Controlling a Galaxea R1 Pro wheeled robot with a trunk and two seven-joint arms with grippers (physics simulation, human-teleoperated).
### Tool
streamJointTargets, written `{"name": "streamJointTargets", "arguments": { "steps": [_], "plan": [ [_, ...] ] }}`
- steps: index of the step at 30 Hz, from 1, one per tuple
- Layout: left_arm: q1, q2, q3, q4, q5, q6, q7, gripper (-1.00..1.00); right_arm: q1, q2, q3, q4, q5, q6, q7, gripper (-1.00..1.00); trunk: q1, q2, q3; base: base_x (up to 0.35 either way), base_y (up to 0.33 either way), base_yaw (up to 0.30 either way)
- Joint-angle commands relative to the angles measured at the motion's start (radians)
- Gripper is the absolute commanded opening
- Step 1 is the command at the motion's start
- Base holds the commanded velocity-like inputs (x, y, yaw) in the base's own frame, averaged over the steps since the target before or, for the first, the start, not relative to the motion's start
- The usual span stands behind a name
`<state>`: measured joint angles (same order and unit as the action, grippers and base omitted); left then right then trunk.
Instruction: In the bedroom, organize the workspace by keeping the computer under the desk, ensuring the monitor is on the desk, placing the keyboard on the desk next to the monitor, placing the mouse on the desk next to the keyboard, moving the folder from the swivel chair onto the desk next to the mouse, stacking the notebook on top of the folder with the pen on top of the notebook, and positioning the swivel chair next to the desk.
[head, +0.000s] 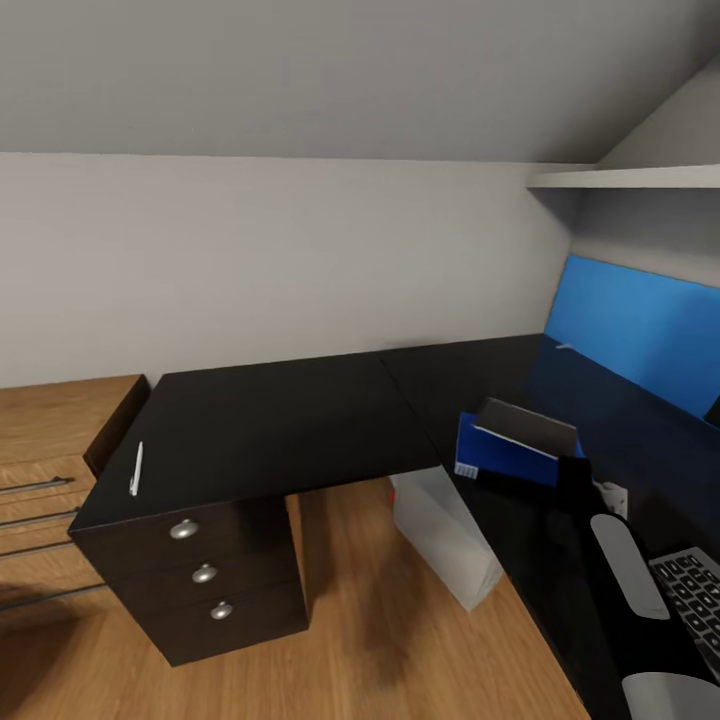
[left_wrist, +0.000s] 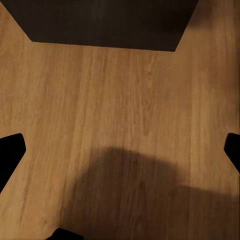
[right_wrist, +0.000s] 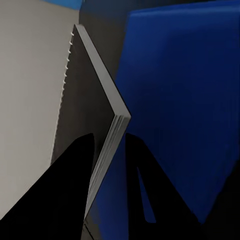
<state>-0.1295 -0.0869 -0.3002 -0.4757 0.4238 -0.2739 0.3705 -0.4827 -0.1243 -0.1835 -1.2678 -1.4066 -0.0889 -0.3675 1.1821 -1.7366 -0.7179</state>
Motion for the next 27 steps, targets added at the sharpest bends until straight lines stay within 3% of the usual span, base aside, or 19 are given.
{"name": "streamJointTargets", "arguments": {
  "steps": [1, 5, 13, 27],
  "plan": [
    [-0.001, 0.002, -0.008, 0.0, 0.01, -0.005, 0.007, 1.0, -0.001, -0.001, 0.001, -0.002, -0.01, -0.008, -0.021, -1.0, 0.0, 0.0, -0.001, 0.058, -0.051, 0.0],
    [-0.001, 0.005, -0.007, 0.0, 0.011, -0.005, 0.009, 1.0, -0.001, -0.001, 0.001, -0.005, -0.006, -0.008, -0.048, -1.0, 0.0, 0.0, -0.001, 0.021, -0.019, 0.0],
    [-0.001, 0.006, -0.003, 0.0, 0.012, -0.005, 0.01, 1.0, -0.002, 0.002, 0.002, -0.007, 0.062, -0.008, -0.086, -1.0, 0.0, 0.0, -0.001, 0.04, -0.002, 0.0],
    [-0.001, 0.006, -0.002, 0.0, 0.013, -0.004, 0.01, 1.0, -0.002, 0.003, 0.006, -0.007, 0.067, -0.008, -0.092, -1.0, 0.0, 0.0, -0.001, 0.038, 0.0, 0.0]
  ]
}}
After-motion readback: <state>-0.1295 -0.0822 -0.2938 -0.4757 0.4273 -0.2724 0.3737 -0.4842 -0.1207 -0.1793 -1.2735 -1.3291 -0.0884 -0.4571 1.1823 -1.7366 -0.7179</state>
